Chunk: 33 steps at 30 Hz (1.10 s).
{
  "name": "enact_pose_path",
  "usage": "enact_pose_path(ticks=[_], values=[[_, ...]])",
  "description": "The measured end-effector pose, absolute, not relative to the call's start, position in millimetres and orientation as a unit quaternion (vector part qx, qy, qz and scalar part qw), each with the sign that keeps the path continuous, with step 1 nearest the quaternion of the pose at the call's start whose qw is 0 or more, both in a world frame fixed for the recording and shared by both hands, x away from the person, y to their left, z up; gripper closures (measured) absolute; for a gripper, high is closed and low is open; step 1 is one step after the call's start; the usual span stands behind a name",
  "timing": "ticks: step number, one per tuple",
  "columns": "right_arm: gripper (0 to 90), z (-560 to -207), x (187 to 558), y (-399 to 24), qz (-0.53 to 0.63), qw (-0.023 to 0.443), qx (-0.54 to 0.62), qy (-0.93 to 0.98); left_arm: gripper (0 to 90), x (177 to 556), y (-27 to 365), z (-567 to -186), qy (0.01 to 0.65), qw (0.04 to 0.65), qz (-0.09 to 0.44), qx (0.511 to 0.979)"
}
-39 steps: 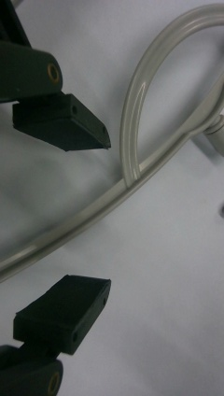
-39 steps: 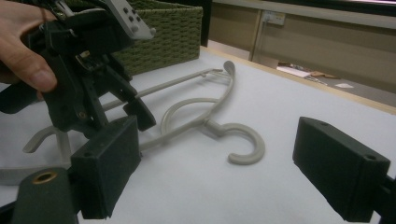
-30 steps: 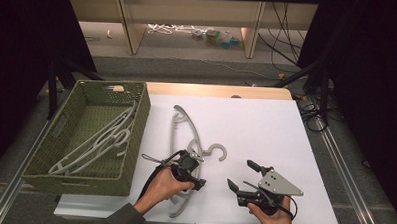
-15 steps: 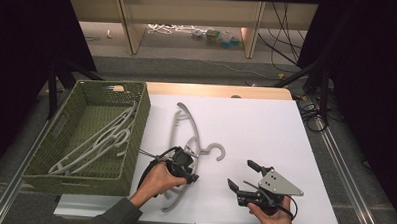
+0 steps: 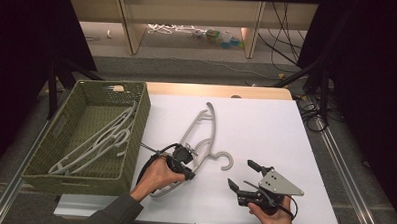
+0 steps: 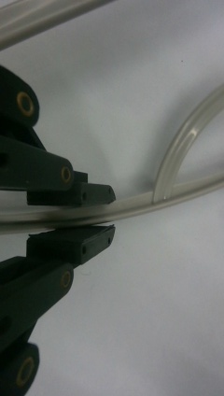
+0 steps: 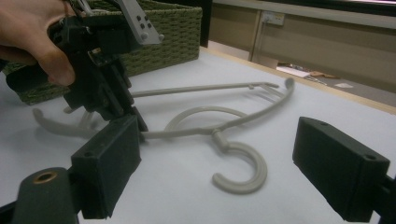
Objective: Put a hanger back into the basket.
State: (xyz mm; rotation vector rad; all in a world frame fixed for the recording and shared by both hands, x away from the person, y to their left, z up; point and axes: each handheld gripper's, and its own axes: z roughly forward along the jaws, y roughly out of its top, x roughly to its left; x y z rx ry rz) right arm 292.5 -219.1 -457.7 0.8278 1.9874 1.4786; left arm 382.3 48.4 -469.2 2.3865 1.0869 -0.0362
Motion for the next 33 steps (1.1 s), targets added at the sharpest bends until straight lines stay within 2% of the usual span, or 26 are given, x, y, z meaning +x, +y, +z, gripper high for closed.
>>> enact_pose_path(ticks=[3, 11, 15, 16, 18, 19, 24, 25, 26, 30, 33], values=[[15.7, -457.5, 292.5, -219.2, 0.545, 0.262, 0.305, 0.735, 81.5, 386.5, 53.0, -469.9, 0.376, 0.259, -0.01, 0.89], [15.7, -457.3, 292.2, -217.8, 0.546, 0.261, 0.301, 0.737, 81.9, 388.4, 57.5, -468.4, 0.383, 0.262, -0.013, 0.886], [15.6, -456.9, 291.7, -218.9, 0.546, 0.257, 0.302, 0.738, 81.9, 395.4, 67.9, -461.4, 0.358, 0.283, -0.015, 0.89], [15.7, -457.4, 292.1, -218.4, 0.549, 0.262, 0.303, 0.734, 81.9, 403.1, 72.8, -459.9, 0.311, 0.289, -0.001, 0.906], [15.6, -457.5, 292.1, -218.3, 0.549, 0.262, 0.303, 0.733, 81.9, 406.4, 79.1, -455.9, 0.309, 0.309, -0.008, 0.899], [15.6, -457.1, 291.9, -218.6, 0.548, 0.26, 0.303, 0.736, 81.9, 399.8, 78.3, -454.2, 0.366, 0.325, -0.031, 0.871], [15.6, -457.4, 292.2, -218.1, 0.548, 0.261, 0.301, 0.735, 81.9, 398.8, 86.4, -445.5, 0.439, 0.386, -0.079, 0.807], [15.6, -457.4, 292.3, -218.2, 0.548, 0.262, 0.302, 0.735, 81.8, 400.8, 89.5, -445.5, 0.444, 0.401, -0.083, 0.797], [15.6, -457.3, 292.2, -218.3, 0.547, 0.261, 0.302, 0.736, 81.8, 411.7, 97.1, -450.2, 0.387, 0.428, -0.058, 0.815], [15.6, -457.2, 292.1, -218.1, 0.547, 0.258, 0.302, 0.737, 81.8, 413.1, 108.4, -447.8, 0.429, 0.457, -0.101, 0.773], [15.6, -457.5, 292.4, -217.9, 0.548, 0.258, 0.302, 0.736, 81.7, 413.4, 115.3, -446.8, 0.44, 0.472, -0.101, 0.757]])
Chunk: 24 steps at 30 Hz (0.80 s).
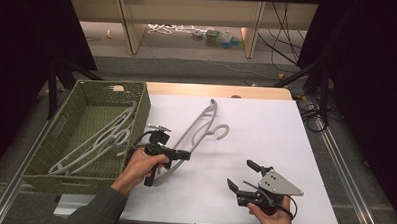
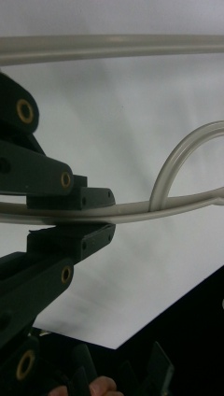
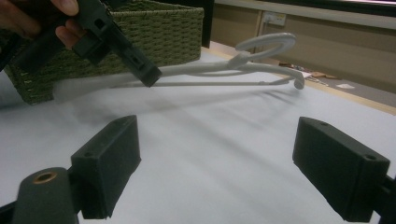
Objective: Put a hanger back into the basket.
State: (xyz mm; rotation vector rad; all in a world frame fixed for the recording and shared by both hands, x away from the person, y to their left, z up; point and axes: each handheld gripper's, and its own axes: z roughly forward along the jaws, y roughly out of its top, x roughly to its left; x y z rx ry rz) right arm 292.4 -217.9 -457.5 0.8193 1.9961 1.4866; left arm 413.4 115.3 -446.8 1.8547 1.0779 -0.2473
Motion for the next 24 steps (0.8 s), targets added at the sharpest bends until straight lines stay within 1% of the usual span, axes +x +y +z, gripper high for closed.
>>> enact_pose_path(ticks=[4, 10, 11, 12, 18, 20, 23, 24], values=[[15.6, -457.5, 292.7, -217.7, 0.548, 0.257, 0.301, 0.737, 81.8, 412.6, 121.6, -442.1, 0.45, 0.486, -0.103, 0.742], [15.6, -457.5, 293.6, -217.9, 0.547, 0.268, 0.295, 0.736, 81.7, 410.1, 124.3, -434.2, 0.457, 0.516, -0.124, 0.714], [15.6, -457.4, 293.6, -217.9, 0.548, 0.267, 0.296, 0.736, 81.7, 409.5, 124.4, -433.1, 0.457, 0.517, -0.123, 0.713], [15.6, -457.8, 292.4, -216.8, 0.55, 0.253, 0.302, 0.736, 81.7, 409.3, 124.5, -432.6, 0.458, 0.522, -0.127, 0.709], [15.6, -457.5, 292.4, -217.3, 0.547, 0.257, 0.303, 0.737, 81.6, 402.0, 124.7, -418.9, 0.442, 0.528, -0.113, 0.716], [15.6, -457.5, 293.8, -217.9, 0.548, 0.267, 0.296, 0.735, 81.6, 399.0, 123.7, -412.6, 0.44, 0.538, -0.115, 0.71], [15.6, -457.4, 293.7, -217.9, 0.548, 0.267, 0.296, 0.735, 81.6, 394.0, 127.4, -402.6, 0.432, 0.545, -0.115, 0.709], [15.6, -457.5, 293.8, -217.9, 0.548, 0.267, 0.296, 0.735, 81.6, 391.9, 127.9, -399.6, 0.435, 0.551, -0.116, 0.702]])
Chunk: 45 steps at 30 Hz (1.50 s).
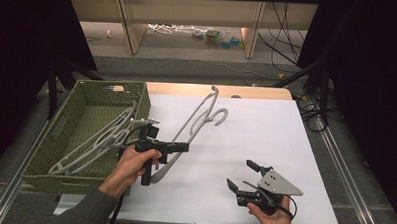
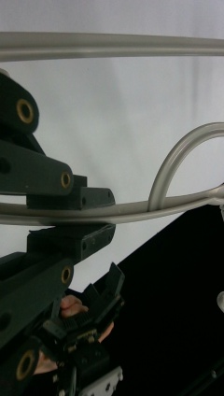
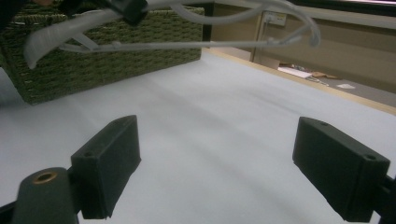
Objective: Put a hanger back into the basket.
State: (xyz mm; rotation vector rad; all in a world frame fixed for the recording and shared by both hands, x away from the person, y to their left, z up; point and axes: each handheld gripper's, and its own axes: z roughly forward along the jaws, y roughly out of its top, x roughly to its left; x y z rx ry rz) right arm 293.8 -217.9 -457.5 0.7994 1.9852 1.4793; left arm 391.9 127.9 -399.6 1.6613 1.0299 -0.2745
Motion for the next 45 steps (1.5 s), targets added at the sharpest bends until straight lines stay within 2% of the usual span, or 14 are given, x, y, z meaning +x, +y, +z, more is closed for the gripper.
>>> enact_pose_path(ticks=[4, 9, 13, 14, 24, 29, 31, 39, 43, 45], values=[[15.6, -457.5, 292.5, -216.7, 0.549, 0.255, 0.302, 0.737, 81.7, 387.9, 133.2, -388.8, 0.428, 0.563, -0.138, 0.694], [15.6, -457.3, 294.0, -217.1, 0.55, 0.267, 0.294, 0.735, 81.6, 388.1, 145.5, -379.5, 0.432, 0.568, -0.132, 0.688], [15.6, -457.4, 292.7, -216.8, 0.546, 0.259, 0.304, 0.736, 81.6, 384.7, 158.3, -368.8, 0.433, 0.574, -0.123, 0.684], [15.6, -457.5, 294.4, -217.4, 0.548, 0.27, 0.297, 0.734, 81.6, 383.9, 161.9, -365.6, 0.431, 0.575, -0.119, 0.685], [15.5, -457.6, 294.6, -216.9, 0.548, 0.267, 0.296, 0.735, 81.6, 372.5, 203.4, -336.4, 0.43, 0.584, -0.08, 0.684], [15.6, -457.0, 293.8, -217.1, 0.542, 0.264, 0.297, 0.74, 81.6, 365.2, 236.0, -324.8, 0.443, 0.582, -0.05, 0.68], [15.6, -457.7, 293.7, -215.0, 0.548, 0.255, 0.3, 0.738, 81.6, 363.3, 248.0, -322.3, 0.45, 0.581, -0.039, 0.678], [15.6, -457.5, 295.1, -214.4, 0.546, 0.266, 0.293, 0.738, 81.6, 354.2, 292.6, -317.2, 0.471, 0.565, -0.002, 0.677], [15.6, -458.4, 294.3, -212.4, 0.553, 0.25, 0.3, 0.736, 81.6, 351.3, 313.7, -319.1, 0.486, 0.553, 0.016, 0.676], [15.6, -457.2, 295.1, -214.6, 0.543, 0.264, 0.294, 0.741, 81.6, 350.4, 323.7, -321.1, 0.492, 0.548, 0.024, 0.676]])
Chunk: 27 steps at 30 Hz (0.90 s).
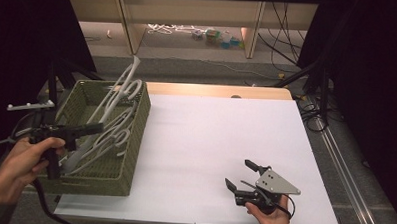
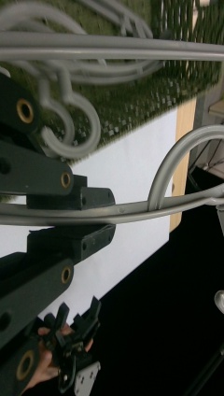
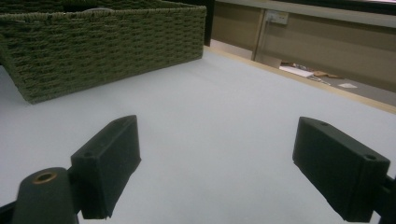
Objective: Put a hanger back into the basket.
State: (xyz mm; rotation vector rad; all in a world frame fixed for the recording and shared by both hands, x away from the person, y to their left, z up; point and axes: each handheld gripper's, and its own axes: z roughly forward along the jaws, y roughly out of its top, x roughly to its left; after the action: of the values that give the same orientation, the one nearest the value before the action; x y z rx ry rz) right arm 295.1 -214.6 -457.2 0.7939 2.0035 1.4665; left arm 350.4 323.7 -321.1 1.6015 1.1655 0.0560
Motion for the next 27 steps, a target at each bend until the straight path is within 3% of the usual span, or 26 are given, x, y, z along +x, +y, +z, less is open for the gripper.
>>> enact_pose_path(ticks=[11, 27], values=[[15.6, -457.8, 295.5, -213.9, 0.541, 0.265, 0.295, 0.742, 81.5, 346.9, 361.1, -338.7, 0.495, 0.521, 0.037, 0.695], [15.6, -458.4, 296.2, -212.7, 0.544, 0.264, 0.292, 0.742, 82.1, 358.8, 380.9, -356.4, 0.498, 0.478, 0.048, 0.722]])
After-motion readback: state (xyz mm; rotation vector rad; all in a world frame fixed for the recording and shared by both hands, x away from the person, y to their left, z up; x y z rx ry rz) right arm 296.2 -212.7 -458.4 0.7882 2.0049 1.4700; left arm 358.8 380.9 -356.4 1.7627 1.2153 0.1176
